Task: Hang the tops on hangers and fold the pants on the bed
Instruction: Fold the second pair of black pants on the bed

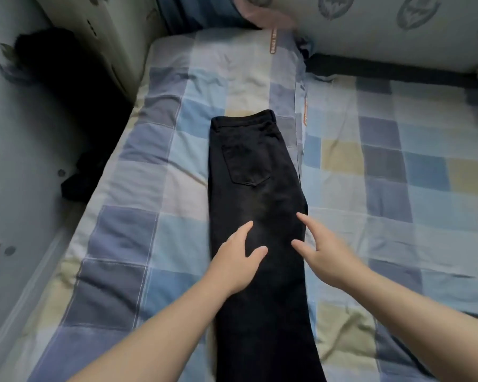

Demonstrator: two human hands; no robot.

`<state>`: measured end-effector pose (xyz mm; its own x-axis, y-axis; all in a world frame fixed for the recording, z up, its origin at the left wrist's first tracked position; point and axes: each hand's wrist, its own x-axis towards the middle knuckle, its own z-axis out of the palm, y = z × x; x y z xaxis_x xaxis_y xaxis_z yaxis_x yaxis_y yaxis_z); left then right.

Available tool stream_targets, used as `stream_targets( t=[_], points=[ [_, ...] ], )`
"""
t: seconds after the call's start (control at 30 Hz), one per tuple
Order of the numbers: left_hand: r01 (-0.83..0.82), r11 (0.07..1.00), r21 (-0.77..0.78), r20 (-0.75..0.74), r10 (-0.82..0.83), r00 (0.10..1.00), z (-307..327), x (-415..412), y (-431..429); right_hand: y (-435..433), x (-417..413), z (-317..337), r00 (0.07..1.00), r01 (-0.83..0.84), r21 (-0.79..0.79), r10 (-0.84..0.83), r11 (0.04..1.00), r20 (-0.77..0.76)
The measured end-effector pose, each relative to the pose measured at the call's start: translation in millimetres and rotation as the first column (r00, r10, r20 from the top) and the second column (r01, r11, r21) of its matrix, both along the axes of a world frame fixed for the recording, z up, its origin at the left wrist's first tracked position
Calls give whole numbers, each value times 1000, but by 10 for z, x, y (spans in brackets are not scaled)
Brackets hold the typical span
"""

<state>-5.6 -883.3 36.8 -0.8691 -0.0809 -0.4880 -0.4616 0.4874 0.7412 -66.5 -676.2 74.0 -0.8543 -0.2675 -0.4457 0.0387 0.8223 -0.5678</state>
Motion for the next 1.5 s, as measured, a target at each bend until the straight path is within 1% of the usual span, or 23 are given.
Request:
stream_targets(
  t=[0.13,0.27,0.4,0.5,0.67,0.8,0.87,0.97,1.07,1.13,1.2,1.27,1.37,1.5],
  points=[
    [-97,995,33,114,93,989,150,1037,368,397,778,150,995,67,-82,-60,994,83],
    [-208,977,35,228,195,954,275,2144,753,811,1690,222,982,110,-126,-88,986,166],
    [-307,950,55,311,276,909,301,3033,1080,1179,2531,183,941,222,-169,-165,960,295],
    [-357,934,26,358,324,876,186,3561,1215,1406,3039,1,905,282,-161,-207,946,370],
    [-412,911,-36,426,387,818,-235,4233,1288,1717,3679,-615,839,384,-96,-304,918,451],
    [-380,918,-116,446,390,806,-643,4454,1238,1880,3947,-1097,802,411,-52,-334,910,495],
    [-391,908,-148,411,416,811,-846,4430,1199,1891,3969,-1305,793,425,-58,-341,903,505],
    [-428,888,-169,326,460,826,-1098,4254,1147,1827,3910,-1580,765,462,-108,-334,881,551],
    [-504,851,-149,261,526,810,-1267,4024,1120,1718,3825,-1801,684,549,-154,-336,822,648],
    [-550,826,-124,246,562,790,-1321,3930,1121,1665,3812,-1894,630,559,-154,-297,815,717],
    [-540,836,-99,282,544,790,-1333,3937,1137,1652,3848,-1926,590,555,-143,-267,819,762],
    [-514,854,-84,326,511,795,-1299,4031,1147,1649,3916,-1917,572,568,-130,-276,813,773],
    [-503,864,-30,429,466,774,-1155,4231,1135,1670,4094,-1794,543,584,-98,-298,806,785],
    [-449,893,41,573,347,742,-846,4536,1094,1765,4430,-1419,521,519,-39,-280,854,807]
  ],
)
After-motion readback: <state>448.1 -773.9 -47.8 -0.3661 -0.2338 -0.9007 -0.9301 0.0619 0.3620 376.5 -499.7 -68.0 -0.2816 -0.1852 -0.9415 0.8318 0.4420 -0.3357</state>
